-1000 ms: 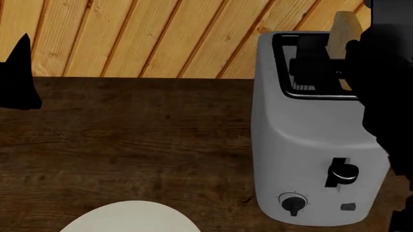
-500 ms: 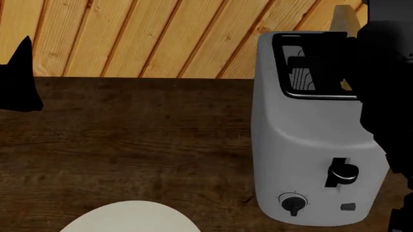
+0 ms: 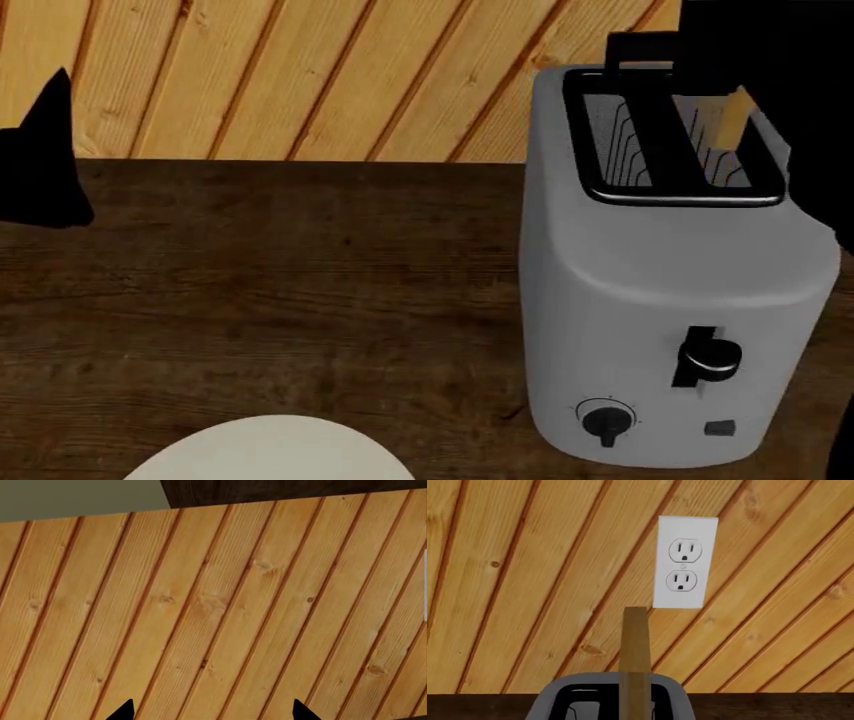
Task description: Place the toasted item on a plate.
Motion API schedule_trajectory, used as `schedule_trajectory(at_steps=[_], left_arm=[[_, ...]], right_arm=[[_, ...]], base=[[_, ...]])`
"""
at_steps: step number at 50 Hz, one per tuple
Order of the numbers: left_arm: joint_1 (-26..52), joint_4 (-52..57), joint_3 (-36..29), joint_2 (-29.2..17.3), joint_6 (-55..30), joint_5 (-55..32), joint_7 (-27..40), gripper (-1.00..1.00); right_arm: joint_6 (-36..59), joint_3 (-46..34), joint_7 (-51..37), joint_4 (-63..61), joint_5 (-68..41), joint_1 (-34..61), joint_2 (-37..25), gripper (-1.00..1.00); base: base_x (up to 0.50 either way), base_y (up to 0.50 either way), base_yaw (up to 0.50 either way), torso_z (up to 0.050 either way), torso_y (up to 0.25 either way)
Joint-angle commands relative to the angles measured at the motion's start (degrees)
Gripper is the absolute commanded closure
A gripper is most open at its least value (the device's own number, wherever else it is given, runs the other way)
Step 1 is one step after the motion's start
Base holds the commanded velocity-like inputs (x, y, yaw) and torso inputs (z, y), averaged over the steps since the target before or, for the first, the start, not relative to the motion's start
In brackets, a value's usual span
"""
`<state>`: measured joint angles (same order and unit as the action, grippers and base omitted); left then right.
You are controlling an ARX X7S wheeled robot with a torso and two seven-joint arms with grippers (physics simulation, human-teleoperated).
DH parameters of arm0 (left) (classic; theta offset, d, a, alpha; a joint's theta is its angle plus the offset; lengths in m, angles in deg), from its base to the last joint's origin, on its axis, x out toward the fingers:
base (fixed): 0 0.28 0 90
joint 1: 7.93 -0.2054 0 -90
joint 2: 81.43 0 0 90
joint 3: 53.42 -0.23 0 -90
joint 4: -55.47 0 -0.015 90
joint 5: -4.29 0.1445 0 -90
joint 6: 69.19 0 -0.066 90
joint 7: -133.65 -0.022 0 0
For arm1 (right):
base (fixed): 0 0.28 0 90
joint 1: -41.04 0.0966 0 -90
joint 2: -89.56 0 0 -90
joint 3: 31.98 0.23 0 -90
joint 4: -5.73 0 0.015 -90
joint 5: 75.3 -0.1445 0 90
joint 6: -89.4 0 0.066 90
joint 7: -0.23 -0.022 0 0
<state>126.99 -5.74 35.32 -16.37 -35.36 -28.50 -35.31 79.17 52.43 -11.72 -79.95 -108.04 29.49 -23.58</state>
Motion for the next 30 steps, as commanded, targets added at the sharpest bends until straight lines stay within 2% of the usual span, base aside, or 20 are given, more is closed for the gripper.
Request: schedule_trajectory(at_steps=[1,6,9,10,13,19,26,30], left_arm=[[0.72,0.21,-0.12,-0.05,-0.43,-0.38,0.29,-1.00],[1.02,-0.26,-0.51,0.08,0.00,-0.21,0.21,-1.00],[0.91,-0.39,-0.60,0.13,0.27,-0.17,0.19,-1.00],[0.85,-0.70,-0.67,0.22,0.51,-0.05,0.17,-1.00],[1.16,-0.78,-0.81,0.26,0.43,-0.11,0.22,-1.00],[2.08,-1.39,-1.07,0.29,0.95,0.48,0.57,-1.00],[1.87,-1.28,-1.23,0.17,1.36,0.71,0.78,-1.00],[1.83,-1.15,-1.26,0.04,1.32,0.60,0.79,-1.00]], right_arm=[[4.99,3.35,-1.03,-4.75,-2.64,3.37,-0.07,1.00],[9.26,7.95,-2.56,-9.29,-5.92,3.21,0.99,1.00],[10.00,10.16,-6.76,-10.94,-12.10,1.92,0.44,1.00],[10.16,13.43,-11.80,-12.17,-20.03,0.19,0.20,1.00],[10.03,16.23,-20.14,-13.10,-32.18,-2.18,-0.78,1.00],[9.71,21.57,-30.14,-13.09,-47.73,-5.02,-0.19,1.00],[7.58,22.89,-41.16,-13.30,-65.35,-7.30,0.25,1.00],[5.13,20.42,-46.65,-13.91,-75.05,-6.91,0.25,1.00]], base=[[0.00,0.00,0.00,0.000,0.000],[0.00,0.00,0.00,0.000,0.000],[0.00,0.00,0.00,0.000,0.000],[0.00,0.00,0.00,0.000,0.000],[0.00,0.00,0.00,0.000,0.000],[0.00,0.00,0.00,0.000,0.000],[0.00,0.00,0.00,0.000,0.000],[0.00,0.00,0.00,0.000,0.000]])
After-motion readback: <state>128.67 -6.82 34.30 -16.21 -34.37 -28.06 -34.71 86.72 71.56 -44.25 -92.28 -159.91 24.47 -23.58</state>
